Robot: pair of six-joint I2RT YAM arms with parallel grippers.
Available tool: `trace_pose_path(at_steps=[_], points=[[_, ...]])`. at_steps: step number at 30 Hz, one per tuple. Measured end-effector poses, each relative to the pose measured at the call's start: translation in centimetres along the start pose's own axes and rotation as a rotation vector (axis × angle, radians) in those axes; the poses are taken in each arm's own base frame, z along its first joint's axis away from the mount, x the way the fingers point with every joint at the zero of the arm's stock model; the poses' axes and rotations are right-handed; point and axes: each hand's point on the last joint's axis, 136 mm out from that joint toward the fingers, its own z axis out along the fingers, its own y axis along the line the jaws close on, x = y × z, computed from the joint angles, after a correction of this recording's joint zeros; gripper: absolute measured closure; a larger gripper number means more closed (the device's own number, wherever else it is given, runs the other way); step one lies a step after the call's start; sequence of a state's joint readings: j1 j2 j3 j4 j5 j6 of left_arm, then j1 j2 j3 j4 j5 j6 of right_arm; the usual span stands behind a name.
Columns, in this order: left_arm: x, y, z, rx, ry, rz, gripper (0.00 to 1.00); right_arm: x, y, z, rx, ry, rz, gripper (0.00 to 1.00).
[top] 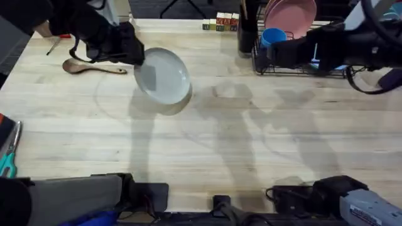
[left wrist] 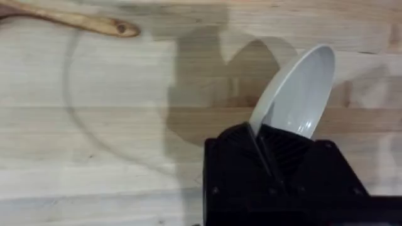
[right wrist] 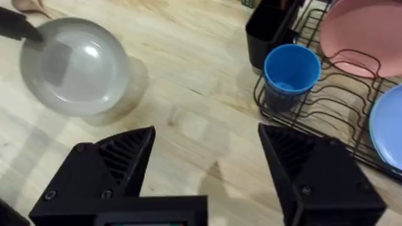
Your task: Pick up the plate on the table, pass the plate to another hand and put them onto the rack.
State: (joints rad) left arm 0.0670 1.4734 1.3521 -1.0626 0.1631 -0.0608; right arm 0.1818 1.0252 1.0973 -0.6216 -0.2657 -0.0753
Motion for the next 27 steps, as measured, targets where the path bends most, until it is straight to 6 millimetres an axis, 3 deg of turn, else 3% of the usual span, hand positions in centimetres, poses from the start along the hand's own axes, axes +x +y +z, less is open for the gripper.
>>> trace_pose_path(at_steps=[6,13,21,27], points=[[-1.2,-2.4,-0.7,0.102,-0.04,0.028,0.96,-0.8,1.2,0.4,-0.046,-0.024,0.042,0.006],[-2.6,-4.9,-1.9,0.233,-0.091,0.049,0.96,-2.3,1.5,2.2,-0.081,-0.057,0.226,0.006],[-3.4,-7.0,-2.6,0.357,-0.126,0.071,0.96,-0.5,0.6,6.8,-0.083,0.057,0.54,0.006],[-3.4,-7.7,-2.9,0.402,-0.129,0.074,0.96,0.0,2.2,10.0,-0.155,0.11,0.606,0.006]])
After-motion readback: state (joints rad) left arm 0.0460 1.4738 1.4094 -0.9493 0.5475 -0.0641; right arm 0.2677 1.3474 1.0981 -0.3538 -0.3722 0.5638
